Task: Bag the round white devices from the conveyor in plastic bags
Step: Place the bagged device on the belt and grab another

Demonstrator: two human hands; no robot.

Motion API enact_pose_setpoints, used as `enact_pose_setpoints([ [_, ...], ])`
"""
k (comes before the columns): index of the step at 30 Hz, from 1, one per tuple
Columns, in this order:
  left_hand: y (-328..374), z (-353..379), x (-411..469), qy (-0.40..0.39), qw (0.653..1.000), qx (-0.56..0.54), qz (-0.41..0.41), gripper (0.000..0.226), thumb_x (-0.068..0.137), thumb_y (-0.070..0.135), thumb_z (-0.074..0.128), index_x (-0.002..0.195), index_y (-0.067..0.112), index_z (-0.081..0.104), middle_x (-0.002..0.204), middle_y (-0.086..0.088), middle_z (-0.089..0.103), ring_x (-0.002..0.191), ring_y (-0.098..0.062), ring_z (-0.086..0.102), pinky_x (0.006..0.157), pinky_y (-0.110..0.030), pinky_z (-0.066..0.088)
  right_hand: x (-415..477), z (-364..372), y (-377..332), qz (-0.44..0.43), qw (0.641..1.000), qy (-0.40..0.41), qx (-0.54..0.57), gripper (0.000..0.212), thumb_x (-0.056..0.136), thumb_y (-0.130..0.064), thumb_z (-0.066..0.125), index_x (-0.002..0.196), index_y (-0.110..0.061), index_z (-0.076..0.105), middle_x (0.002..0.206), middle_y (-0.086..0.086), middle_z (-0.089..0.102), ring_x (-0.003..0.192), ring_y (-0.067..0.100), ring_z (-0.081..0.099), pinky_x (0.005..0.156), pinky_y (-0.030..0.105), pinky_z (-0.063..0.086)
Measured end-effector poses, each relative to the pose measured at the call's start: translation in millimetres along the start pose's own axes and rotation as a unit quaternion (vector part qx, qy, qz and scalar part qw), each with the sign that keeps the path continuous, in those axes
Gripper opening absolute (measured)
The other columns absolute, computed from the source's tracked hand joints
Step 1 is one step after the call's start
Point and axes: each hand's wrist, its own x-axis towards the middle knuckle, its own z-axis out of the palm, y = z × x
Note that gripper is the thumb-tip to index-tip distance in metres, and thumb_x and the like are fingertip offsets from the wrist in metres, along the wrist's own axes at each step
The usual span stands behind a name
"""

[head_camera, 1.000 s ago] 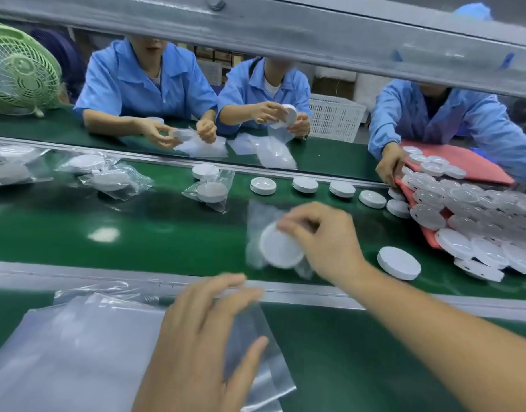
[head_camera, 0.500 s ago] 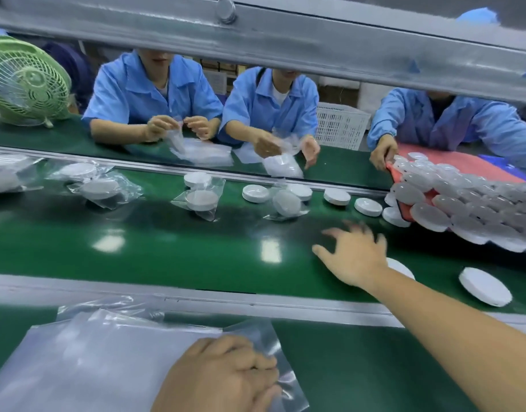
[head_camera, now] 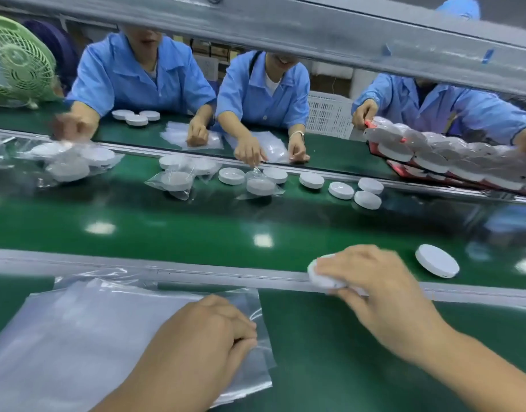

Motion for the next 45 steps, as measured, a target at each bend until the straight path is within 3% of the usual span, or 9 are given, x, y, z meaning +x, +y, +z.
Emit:
enact_pose_setpoints([
  [5,-2,2,-3,0.014,1.0,-0.003,-0.02,0.005,0.085,0.035,0.069,0.08,0.034,0.069,0.087,0.026,0.063,0.085,0.004,0.06,0.07,-0.021,0.055,-26,18,-39,-0.129,0.989,0.025,0.065,0.027,0.099,-0.015,0.061,0.121,-0.024,0.074,0.12,-0.006,0.064,0.124,0.017,0.061,0.098,0.031,0.052],
  [12,4,-12,-5,0.09,0.97,-0.206,-0.093,0.007,0.083,0.042,0.063,0.086,0.04,0.069,0.1,0.03,0.068,0.096,0.004,0.065,0.084,-0.014,0.048,-27,30,-58,-0.021,0.961,0.108,0.253,0.014,0.084,-0.018,0.084,0.097,-0.018,0.084,0.102,-0.007,0.076,0.106,0.015,0.073,0.093,0.032,0.058],
  [16,14,-14,-4,0.018,0.881,-0.459,-0.113,0.049,0.062,0.045,0.093,0.107,0.041,0.073,0.112,0.016,0.073,0.104,-0.007,0.07,0.089,-0.017,0.054,-12,20,-79,0.23,0.844,0.163,0.456,0.025,0.054,-0.03,0.097,0.074,-0.032,0.083,0.087,-0.006,0.08,0.084,0.012,0.077,0.075,0.017,0.057],
  [21,14,-10,1,0.112,0.869,-0.458,-0.153,0.061,0.059,0.027,0.094,0.11,0.045,0.067,0.107,0.011,0.075,0.099,-0.012,0.072,0.083,-0.018,0.055,15,23,-101,0.303,0.71,0.148,0.618,0.038,0.035,-0.033,0.097,0.066,-0.017,0.083,0.082,0.011,0.079,0.074,0.016,0.078,0.065,0.017,0.057],
  [28,21,-21,11,0.202,0.792,-0.559,-0.138,0.044,0.068,0.032,0.09,0.107,0.04,0.071,0.102,0.001,0.078,0.092,-0.013,0.074,0.074,-0.016,0.055,37,21,-104,0.192,0.795,0.003,0.576,0.045,0.069,-0.061,0.087,0.109,-0.042,0.08,0.13,-0.011,0.071,0.125,0.003,0.062,0.096,0.019,0.052],
  [32,14,-27,27,0.269,0.768,-0.548,-0.193,0.023,0.069,0.039,0.075,0.091,0.033,0.078,0.093,0.008,0.077,0.087,-0.005,0.072,0.068,-0.008,0.05,54,16,-88,0.192,0.848,-0.033,0.493,0.022,0.081,-0.031,0.083,0.097,-0.045,0.081,0.1,-0.016,0.079,0.097,0.002,0.074,0.082,0.014,0.055],
  [38,-6,-27,22,0.146,0.974,-0.138,-0.099,0.037,0.082,0.07,0.051,0.116,0.056,0.048,0.119,0.036,0.046,0.12,0.007,0.039,0.093,-0.02,0.039,124,47,-12,0.229,0.928,0.049,0.289,0.023,0.084,-0.017,0.083,0.077,-0.039,0.079,0.079,-0.029,0.074,0.079,-0.009,0.069,0.075,0.003,0.047],
  [42,-3,-21,19,-0.03,0.999,0.008,0.002,0.049,0.083,0.069,0.029,0.122,0.054,0.056,0.118,0.028,0.059,0.114,0.001,0.044,0.098,-0.029,0.043,180,83,48,0.244,0.963,0.064,0.099,0.024,0.092,-0.003,0.069,0.1,-0.023,0.08,0.102,-0.007,0.078,0.09,0.011,0.069,0.084,0.022,0.051],
  [45,-3,-11,17,-0.109,0.992,0.051,0.023,0.042,0.076,0.062,0.031,0.088,0.058,0.072,0.086,0.033,0.066,0.079,0.003,0.064,0.063,-0.021,0.057,195,111,63,0.326,0.937,-0.099,0.075,0.031,0.101,-0.008,0.059,0.122,-0.026,0.074,0.127,0.0,0.072,0.094,0.017,0.062,0.081,0.024,0.044],
])
